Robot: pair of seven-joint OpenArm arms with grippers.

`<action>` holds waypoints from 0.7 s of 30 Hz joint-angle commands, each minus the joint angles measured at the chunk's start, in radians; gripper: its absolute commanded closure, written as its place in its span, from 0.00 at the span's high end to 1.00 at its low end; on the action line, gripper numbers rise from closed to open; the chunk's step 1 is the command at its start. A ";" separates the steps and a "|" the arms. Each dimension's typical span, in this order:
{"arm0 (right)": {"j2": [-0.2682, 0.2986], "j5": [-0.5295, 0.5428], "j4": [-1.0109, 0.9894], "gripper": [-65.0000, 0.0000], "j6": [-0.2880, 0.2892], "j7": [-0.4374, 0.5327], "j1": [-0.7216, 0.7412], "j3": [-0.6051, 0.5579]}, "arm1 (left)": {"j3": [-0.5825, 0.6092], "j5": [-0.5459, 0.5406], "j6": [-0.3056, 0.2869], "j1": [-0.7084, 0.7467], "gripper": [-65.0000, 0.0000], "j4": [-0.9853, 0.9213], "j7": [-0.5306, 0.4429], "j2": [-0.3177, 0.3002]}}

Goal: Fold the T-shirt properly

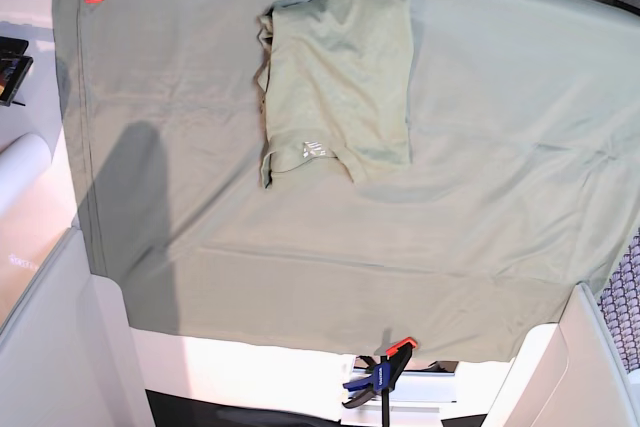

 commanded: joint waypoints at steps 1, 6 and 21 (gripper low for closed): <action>0.006 0.002 -0.005 0.00 0.007 0.021 -0.026 0.005 | -0.004 -0.012 -0.006 0.019 0.00 -0.031 -0.007 0.003; 0.006 -0.007 -0.137 0.00 0.004 0.048 -0.058 -0.001 | -0.004 -0.009 -0.006 0.002 0.00 -0.285 -0.029 0.092; 0.003 -0.218 -0.737 0.00 -0.045 0.045 0.204 -0.230 | 0.007 0.126 0.209 -0.511 0.00 -1.211 -0.090 0.298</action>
